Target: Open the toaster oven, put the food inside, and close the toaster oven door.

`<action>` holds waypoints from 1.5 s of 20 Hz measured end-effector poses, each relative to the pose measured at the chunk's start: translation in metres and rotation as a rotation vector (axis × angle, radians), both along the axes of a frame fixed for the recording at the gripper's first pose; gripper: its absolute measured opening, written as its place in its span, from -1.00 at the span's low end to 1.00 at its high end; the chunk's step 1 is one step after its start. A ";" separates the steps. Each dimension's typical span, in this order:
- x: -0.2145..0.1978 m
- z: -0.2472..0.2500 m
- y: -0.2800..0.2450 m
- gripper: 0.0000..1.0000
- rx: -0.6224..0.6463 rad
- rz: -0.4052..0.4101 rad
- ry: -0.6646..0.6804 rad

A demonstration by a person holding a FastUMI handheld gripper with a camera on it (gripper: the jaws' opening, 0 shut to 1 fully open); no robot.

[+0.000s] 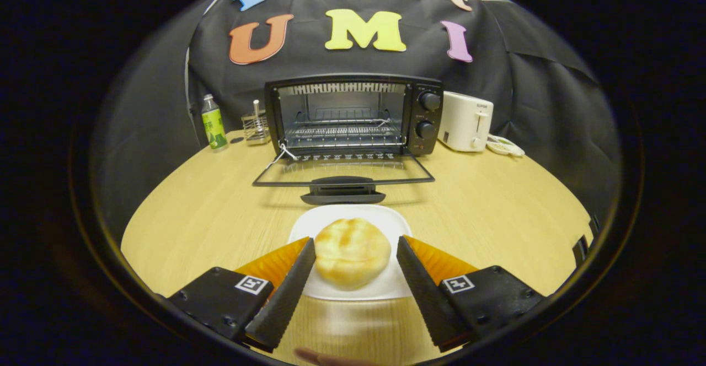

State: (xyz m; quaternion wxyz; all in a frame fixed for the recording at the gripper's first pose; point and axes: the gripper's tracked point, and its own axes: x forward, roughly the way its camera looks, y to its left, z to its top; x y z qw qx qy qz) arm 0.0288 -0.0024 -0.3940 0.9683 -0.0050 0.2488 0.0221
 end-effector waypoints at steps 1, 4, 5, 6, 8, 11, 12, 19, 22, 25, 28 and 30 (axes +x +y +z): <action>-0.001 -0.006 0.000 0.99 0.000 -0.001 0.023; 0.000 -0.016 -0.001 0.99 0.025 -0.009 0.057; 0.000 -0.017 0.000 0.98 0.038 -0.009 0.062; 0.001 -0.019 -0.001 0.99 0.046 -0.007 0.069; 0.002 -0.020 -0.001 0.99 0.062 -0.006 0.067; 0.002 -0.019 -0.002 0.95 0.084 -0.009 0.057; 0.001 -0.018 0.000 0.93 0.097 -0.002 0.055; 0.000 0.010 -0.001 0.84 0.142 0.017 -0.015; -0.001 0.028 0.002 0.83 0.184 0.030 -0.055; -0.002 0.054 0.008 0.82 0.299 0.039 -0.118; 0.001 0.078 0.007 0.81 0.406 0.032 -0.182; 0.007 0.095 0.003 0.81 0.452 0.022 -0.246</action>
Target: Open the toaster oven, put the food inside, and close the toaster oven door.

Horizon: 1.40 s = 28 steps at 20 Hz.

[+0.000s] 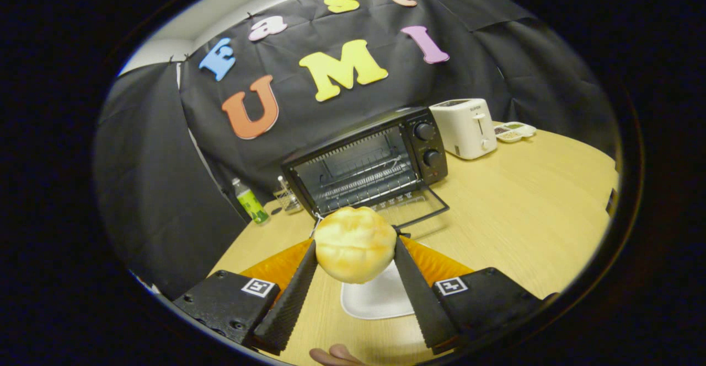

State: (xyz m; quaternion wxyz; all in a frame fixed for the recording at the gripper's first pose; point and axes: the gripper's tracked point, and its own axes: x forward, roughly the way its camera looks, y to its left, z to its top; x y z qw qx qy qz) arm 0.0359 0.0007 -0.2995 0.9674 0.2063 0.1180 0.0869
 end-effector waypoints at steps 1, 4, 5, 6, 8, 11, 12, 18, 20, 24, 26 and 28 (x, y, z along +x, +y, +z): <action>0.004 0.009 -0.002 0.81 0.022 -0.014 -0.031; 0.023 0.034 -0.004 0.81 0.055 -0.024 -0.135; 0.030 0.040 -0.001 0.81 0.066 -0.010 -0.160; 0.039 0.046 0.004 0.81 0.081 0.009 -0.182; 0.055 0.054 0.008 0.81 0.122 0.032 -0.214; 0.084 0.057 0.020 0.80 0.192 0.074 -0.216; 0.094 0.055 0.023 0.81 0.211 0.089 -0.206; 0.163 0.023 0.027 0.81 0.256 0.119 -0.058; 0.185 0.018 0.029 0.81 0.320 0.126 0.001; 0.230 0.012 0.013 0.81 0.336 0.051 0.031; 0.246 0.011 0.011 0.81 0.335 0.039 0.026; 0.258 0.009 0.011 0.81 0.336 0.036 0.028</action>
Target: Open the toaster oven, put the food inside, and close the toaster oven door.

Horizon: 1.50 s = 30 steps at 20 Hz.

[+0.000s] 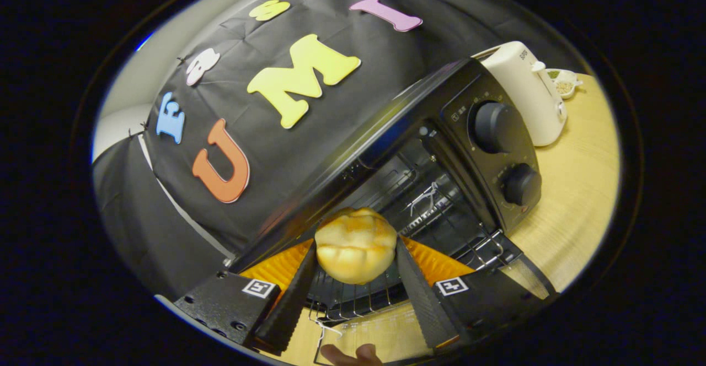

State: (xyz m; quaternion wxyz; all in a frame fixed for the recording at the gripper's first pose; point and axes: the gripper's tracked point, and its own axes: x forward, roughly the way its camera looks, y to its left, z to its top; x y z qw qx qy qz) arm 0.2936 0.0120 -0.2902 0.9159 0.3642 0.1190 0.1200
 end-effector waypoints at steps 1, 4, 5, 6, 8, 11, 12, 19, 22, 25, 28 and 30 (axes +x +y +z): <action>0.004 0.002 -0.001 0.81 -0.004 -0.011 -0.008; 0.010 0.001 0.000 0.83 -0.056 -0.009 -0.026; 0.010 -0.002 -0.001 0.88 -0.078 -0.016 -0.025; 0.009 -0.001 -0.003 0.93 -0.092 -0.014 -0.034; 0.006 0.000 -0.007 1.00 -0.107 -0.018 -0.044; -0.006 0.003 -0.014 1.00 -0.102 -0.023 -0.037; -0.011 0.006 -0.016 1.00 -0.094 -0.022 -0.042; -0.061 0.042 -0.026 1.00 -0.221 -0.002 -0.035; -0.100 0.074 -0.009 1.00 -0.227 0.100 -0.037; -0.126 0.094 -0.020 1.00 -0.415 0.051 -0.033; -0.140 0.099 -0.021 1.00 -0.585 0.016 -0.028; -0.149 0.095 -0.020 1.00 -0.639 -0.002 -0.010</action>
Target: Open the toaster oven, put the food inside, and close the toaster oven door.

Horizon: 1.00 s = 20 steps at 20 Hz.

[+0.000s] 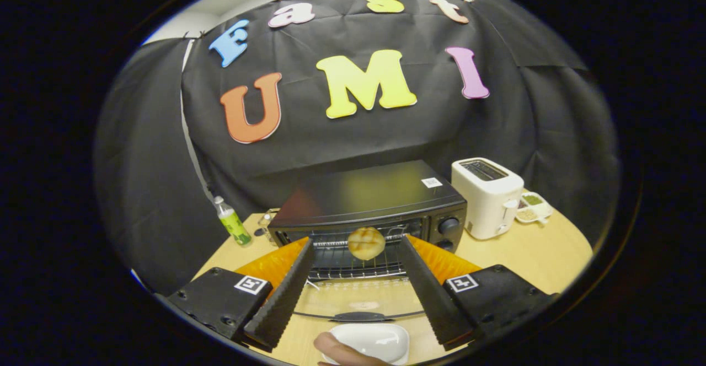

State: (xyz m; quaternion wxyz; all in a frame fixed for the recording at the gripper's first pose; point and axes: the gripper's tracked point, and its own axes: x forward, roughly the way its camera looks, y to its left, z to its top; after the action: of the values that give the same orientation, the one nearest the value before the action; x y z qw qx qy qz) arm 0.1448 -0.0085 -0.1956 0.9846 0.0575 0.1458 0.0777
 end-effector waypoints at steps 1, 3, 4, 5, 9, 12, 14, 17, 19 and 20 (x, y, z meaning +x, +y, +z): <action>-0.005 -0.004 0.000 1.00 -0.021 -0.011 0.012; -0.014 -0.024 0.000 1.00 -0.061 -0.021 0.047; -0.018 -0.036 0.004 1.00 -0.076 -0.011 0.065; -0.023 -0.048 0.009 1.00 -0.097 -0.001 0.085; -0.036 -0.106 0.015 1.00 -0.152 0.025 0.180; -0.042 -0.142 0.018 1.00 -0.170 0.038 0.239; -0.043 -0.161 0.021 1.00 -0.179 0.045 0.282; -0.045 -0.185 0.026 1.00 -0.159 0.058 0.350; -0.047 -0.199 0.027 1.00 -0.123 0.050 0.407; -0.045 -0.204 0.029 1.00 -0.111 0.050 0.423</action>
State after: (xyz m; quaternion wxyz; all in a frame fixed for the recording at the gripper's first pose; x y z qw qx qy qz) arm 0.0996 0.0202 -0.4001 0.9315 0.0146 0.3546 0.0800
